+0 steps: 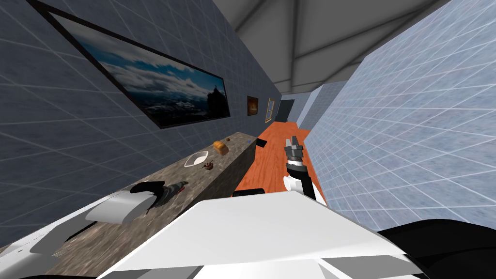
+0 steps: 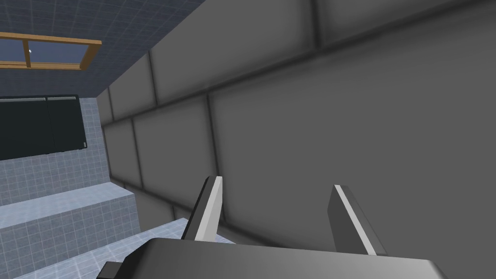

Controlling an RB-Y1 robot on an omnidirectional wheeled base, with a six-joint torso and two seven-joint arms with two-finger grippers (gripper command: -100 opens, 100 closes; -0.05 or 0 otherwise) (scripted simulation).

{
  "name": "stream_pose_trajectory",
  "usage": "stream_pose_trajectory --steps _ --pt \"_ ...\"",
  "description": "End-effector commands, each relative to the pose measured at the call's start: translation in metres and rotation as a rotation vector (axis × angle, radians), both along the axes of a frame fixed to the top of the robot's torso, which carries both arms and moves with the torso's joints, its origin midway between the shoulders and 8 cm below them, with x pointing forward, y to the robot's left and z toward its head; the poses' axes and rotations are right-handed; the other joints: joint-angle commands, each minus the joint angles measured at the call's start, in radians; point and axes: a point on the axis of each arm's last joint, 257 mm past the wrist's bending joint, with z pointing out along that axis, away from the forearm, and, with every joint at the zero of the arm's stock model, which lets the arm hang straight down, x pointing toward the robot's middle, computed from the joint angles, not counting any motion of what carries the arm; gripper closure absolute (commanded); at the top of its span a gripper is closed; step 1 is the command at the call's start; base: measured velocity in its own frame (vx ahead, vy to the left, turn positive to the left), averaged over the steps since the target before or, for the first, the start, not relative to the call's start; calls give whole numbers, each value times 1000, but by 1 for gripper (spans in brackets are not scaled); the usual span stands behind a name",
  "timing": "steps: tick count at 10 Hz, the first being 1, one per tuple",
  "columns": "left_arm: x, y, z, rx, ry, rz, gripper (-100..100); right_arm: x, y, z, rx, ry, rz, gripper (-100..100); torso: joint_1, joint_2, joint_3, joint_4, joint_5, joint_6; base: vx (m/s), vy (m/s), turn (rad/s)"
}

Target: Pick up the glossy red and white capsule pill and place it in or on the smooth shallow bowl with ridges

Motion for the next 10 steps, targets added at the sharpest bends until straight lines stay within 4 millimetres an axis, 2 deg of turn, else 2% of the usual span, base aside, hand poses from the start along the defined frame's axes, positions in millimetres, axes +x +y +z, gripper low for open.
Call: stream_pose_trajectory --steps 1,2,3,4,6,7,8,10 --pt "-17 6 -1 11 59 3 -100 0 0 0 0 0 0 0 0 0 0 0 0 0 56 -3 -65" --pt "-10 3 -1 7 35 1 -100 0 0 0 0 0 0 0 0 0 0 0 0 0 26 1 -11" --pt "-11 4 -1 8 41 2 0 0 0 0 0 0 0 0 0 2 1 0 0 0 0 0 0" --pt "-16 8 -12 7 38 16 -100 0 0 0 0 0 0 0 0 3 2 1 0 0 8 11 -98" --pt "-21 12 -23 6 38 28 -100 0 0 0 0 0 0 0 2 4 2 1 0 0 10 23 -76" --pt "-19 10 -19 6 39 25 -100 0 0 0 0 0 0 0 2 4 2 1 1 0 4 12 -14" --pt "-19 10 -20 6 38 25 100 0 0 0 0 0 0 0 1 4 2 1 0 0 0 0 0" --pt "-20 11 -20 7 40 26 100 0 0 0 0 0 0 0 0 4 2 1 0 0 0 0 0"
